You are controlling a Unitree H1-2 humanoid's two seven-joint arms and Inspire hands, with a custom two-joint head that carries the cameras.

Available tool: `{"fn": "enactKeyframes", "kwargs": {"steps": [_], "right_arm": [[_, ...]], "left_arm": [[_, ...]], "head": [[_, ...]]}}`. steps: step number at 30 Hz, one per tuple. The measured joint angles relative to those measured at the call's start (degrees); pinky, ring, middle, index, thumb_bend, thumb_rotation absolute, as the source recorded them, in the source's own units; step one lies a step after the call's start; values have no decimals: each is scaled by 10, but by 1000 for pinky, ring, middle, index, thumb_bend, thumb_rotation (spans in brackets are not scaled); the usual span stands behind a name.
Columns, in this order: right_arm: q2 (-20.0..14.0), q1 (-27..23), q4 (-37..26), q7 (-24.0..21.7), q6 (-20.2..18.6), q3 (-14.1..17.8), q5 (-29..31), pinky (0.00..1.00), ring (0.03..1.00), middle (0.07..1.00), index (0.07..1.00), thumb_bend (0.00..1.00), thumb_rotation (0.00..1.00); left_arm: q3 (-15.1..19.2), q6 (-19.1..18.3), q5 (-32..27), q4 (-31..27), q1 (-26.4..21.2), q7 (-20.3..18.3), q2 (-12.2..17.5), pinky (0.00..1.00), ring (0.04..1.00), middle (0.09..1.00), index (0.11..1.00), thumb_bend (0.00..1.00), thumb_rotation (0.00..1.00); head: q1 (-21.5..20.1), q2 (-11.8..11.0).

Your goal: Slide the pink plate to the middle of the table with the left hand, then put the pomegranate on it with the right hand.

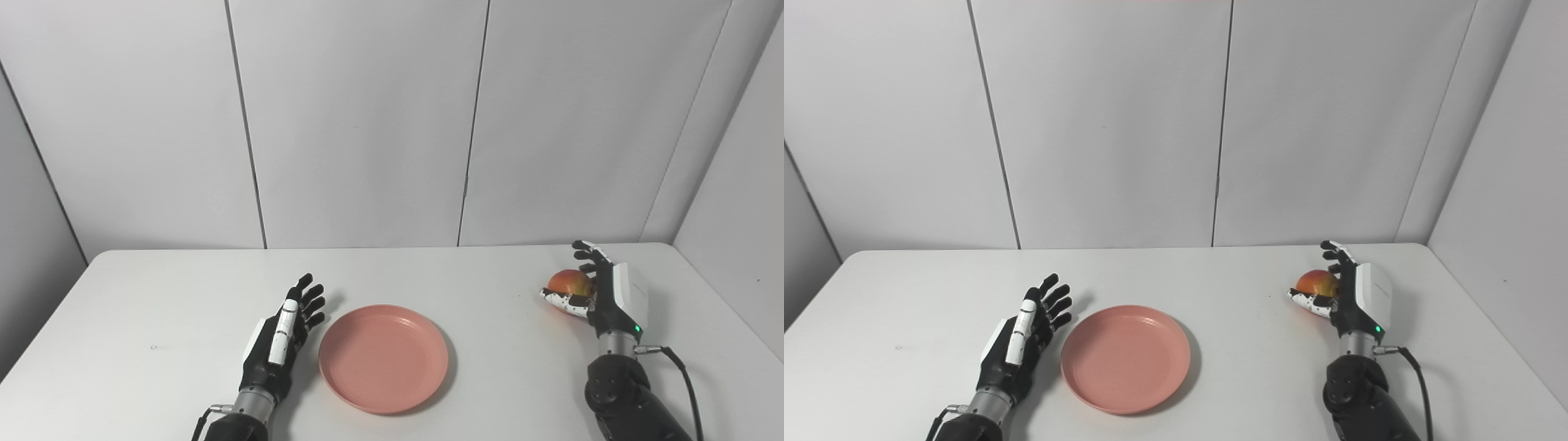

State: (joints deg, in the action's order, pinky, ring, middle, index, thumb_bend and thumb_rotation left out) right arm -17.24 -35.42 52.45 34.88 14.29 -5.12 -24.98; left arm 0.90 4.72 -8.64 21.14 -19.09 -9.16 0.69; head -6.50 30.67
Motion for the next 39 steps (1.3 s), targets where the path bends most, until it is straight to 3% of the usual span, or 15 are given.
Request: {"fn": "enactKeyframes", "kwargs": {"steps": [3, 6, 11, 14, 23, 26, 29, 32, 39], "right_arm": [[0, 5, -10, -3, 0, 1, 4, 528, 469, 638, 679, 525, 0], [0, 5, -11, -5, 0, 2, 8, 521, 438, 561, 661, 522, 0], [0, 7, -14, -6, -1, 1, 6, 530, 435, 526, 615, 525, 0], [0, 7, -15, -5, -2, 1, 4, 508, 433, 509, 528, 518, 0], [0, 17, -37, -2, -3, 1, 0, 391, 404, 481, 527, 515, 0], [0, 20, -43, -1, -1, 1, 1, 247, 380, 478, 510, 515, 0], [0, 24, -51, -2, 1, 3, 3, 349, 392, 504, 501, 516, 0], [0, 32, -64, -3, 4, 3, 4, 383, 399, 522, 484, 516, 0], [1, 37, -100, -3, 23, 4, 3, 362, 422, 528, 486, 505, 0]], "left_arm": [[0, -2, 0, -1, 0, 0, 0, 910, 929, 927, 929, 497, 1000], [0, -2, 0, 0, 0, 0, 0, 914, 932, 930, 932, 501, 1000], [0, -3, 0, -1, 0, 0, 0, 910, 928, 927, 928, 493, 1000], [0, -4, 1, -1, 0, 2, 0, 906, 926, 924, 926, 483, 1000], [-2, -4, 8, -1, 0, 2, 0, 913, 933, 933, 933, 491, 1000], [-1, -4, 8, -1, 0, 2, -1, 912, 931, 931, 930, 495, 1000], [-1, -4, 9, -1, 0, 4, -3, 903, 926, 925, 924, 481, 1000], [-1, -4, 13, -1, 0, 6, -3, 913, 932, 930, 931, 485, 1000], [-3, -4, 13, 1, 0, 6, -4, 912, 934, 935, 937, 479, 1000]], "head": [[0, 1], [0, 1], [0, 1], [1, 2], [2, 3], [2, 2], [3, 2], [4, 1], [8, -3]]}}
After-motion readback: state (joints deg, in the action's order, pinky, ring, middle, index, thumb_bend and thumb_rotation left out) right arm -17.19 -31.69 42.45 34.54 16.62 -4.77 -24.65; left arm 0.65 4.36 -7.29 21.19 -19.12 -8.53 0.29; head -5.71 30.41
